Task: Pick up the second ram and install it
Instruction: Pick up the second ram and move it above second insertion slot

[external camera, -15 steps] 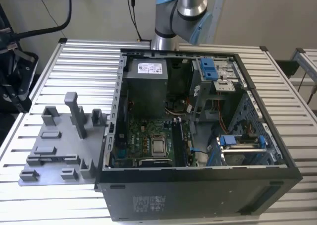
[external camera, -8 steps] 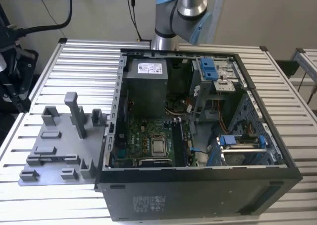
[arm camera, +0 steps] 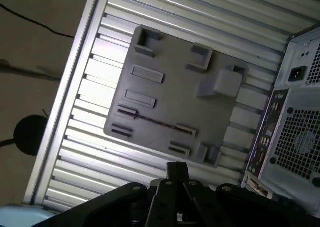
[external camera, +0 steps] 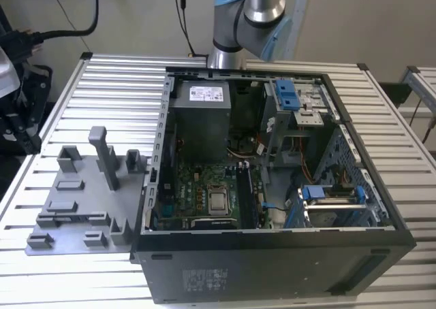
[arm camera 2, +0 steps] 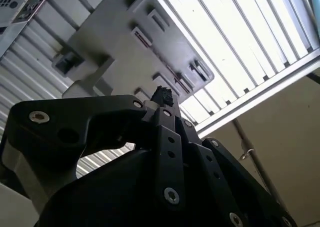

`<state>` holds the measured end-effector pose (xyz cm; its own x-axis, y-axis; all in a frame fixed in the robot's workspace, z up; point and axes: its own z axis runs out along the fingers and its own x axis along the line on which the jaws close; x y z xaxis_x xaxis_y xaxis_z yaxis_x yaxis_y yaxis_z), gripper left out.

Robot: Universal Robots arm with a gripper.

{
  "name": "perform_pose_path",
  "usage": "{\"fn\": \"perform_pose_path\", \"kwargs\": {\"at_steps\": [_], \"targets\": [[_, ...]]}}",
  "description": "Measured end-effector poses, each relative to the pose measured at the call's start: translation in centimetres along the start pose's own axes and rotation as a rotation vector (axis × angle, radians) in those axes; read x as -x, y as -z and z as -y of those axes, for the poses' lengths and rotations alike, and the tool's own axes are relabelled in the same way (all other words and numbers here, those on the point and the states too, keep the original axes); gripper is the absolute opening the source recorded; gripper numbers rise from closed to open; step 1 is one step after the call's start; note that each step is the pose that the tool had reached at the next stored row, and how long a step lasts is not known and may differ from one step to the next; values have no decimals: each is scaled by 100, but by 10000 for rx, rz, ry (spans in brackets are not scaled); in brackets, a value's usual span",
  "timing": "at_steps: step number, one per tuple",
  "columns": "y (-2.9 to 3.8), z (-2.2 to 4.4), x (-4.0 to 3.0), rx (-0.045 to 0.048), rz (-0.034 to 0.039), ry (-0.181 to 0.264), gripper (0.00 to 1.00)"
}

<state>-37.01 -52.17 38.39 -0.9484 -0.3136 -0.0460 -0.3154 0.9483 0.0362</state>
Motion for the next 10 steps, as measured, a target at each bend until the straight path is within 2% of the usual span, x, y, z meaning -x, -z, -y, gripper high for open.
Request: {"fn": "perform_pose_path", "kwargs": {"at_steps": [6, 10], "targets": [[-1, 0, 0, 44, -36, 933, 11], [-5, 0, 0, 84, -105, 1373, 11]]}}
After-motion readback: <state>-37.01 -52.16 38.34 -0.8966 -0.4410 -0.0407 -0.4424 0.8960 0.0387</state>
